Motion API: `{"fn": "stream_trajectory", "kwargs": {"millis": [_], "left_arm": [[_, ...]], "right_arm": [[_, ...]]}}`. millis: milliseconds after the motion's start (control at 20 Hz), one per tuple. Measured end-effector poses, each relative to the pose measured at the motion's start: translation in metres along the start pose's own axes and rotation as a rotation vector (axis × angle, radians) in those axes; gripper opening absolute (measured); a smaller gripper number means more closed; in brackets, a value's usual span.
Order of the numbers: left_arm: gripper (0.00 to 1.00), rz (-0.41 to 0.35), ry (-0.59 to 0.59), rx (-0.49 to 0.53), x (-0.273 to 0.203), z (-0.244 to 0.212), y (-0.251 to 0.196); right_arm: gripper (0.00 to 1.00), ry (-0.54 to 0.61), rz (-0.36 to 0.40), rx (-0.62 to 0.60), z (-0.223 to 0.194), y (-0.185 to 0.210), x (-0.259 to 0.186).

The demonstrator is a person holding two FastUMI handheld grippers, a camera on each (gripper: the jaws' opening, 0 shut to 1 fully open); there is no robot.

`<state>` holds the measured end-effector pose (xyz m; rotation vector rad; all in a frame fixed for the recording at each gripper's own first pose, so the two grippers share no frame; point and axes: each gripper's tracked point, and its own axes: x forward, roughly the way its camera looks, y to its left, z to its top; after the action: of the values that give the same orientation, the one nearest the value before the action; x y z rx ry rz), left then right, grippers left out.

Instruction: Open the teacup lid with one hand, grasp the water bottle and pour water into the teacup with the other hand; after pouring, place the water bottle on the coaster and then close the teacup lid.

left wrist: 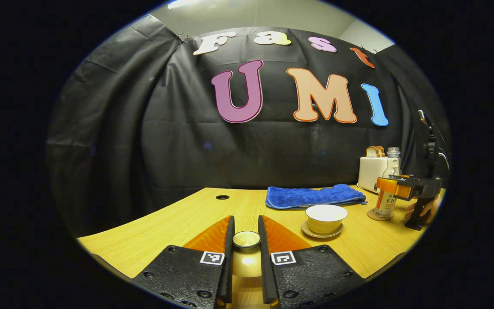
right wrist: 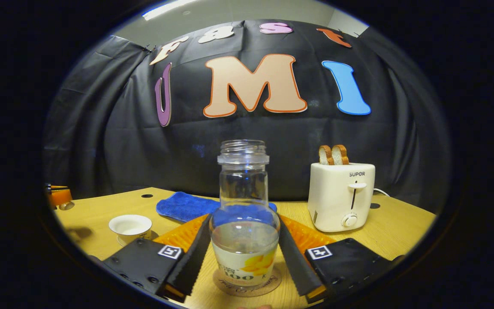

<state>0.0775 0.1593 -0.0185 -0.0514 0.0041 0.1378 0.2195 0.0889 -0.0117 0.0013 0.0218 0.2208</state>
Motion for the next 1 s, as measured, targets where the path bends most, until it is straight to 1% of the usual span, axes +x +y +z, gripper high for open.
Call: {"fn": "stream_trajectory", "kwargs": {"millis": [50,100,200,250,400,450,500,550,750,850,1000], "left_arm": [[0.25,0.0,0.0,0.0,0.0,0.0,0.0],[0.25,0.0,0.0,-0.001,0.0,-0.001,0.0],[0.25,-0.001,0.001,-0.001,0.0,-0.001,0.0],[0.25,-0.002,0.001,-0.003,0.0,-0.001,0.0],[0.25,-0.048,-0.001,-0.008,0.003,-0.001,-0.013],[0.25,-0.068,0.002,-0.007,0.004,-0.001,-0.02],[0.25,-0.095,0.001,-0.008,0.009,-0.001,-0.033],[0.25,-0.124,0.003,-0.007,0.014,-0.001,-0.044],[0.25,-0.221,0.006,-0.006,0.039,-0.001,-0.09],[0.25,-0.245,0.005,0.0,0.056,-0.001,-0.107],[0.25,-0.261,0.009,0.019,0.078,-0.001,-0.129]], "right_arm": [[0.92,-0.001,-0.002,-0.001,0.001,0.0,-0.001],[0.99,0.0,-0.005,-0.001,-0.001,0.0,-0.004],[0.94,-0.001,-0.01,-0.001,0.0,0.0,-0.012],[0.94,-0.002,-0.017,-0.001,0.0,-0.001,-0.014],[0.94,-0.008,-0.044,-0.002,0.002,-0.005,-0.03],[0.99,-0.007,-0.054,-0.003,0.002,-0.008,-0.036],[1.0,-0.005,-0.054,-0.001,0.001,-0.009,-0.043],[0.94,-0.007,-0.047,-0.003,0.002,-0.009,-0.051],[0.93,-0.009,-0.01,-0.001,-0.001,-0.009,-0.097],[0.93,-0.011,0.005,0.0,0.0,-0.013,-0.118],[0.93,-0.01,0.026,0.0,0.0,-0.018,-0.144]]}}
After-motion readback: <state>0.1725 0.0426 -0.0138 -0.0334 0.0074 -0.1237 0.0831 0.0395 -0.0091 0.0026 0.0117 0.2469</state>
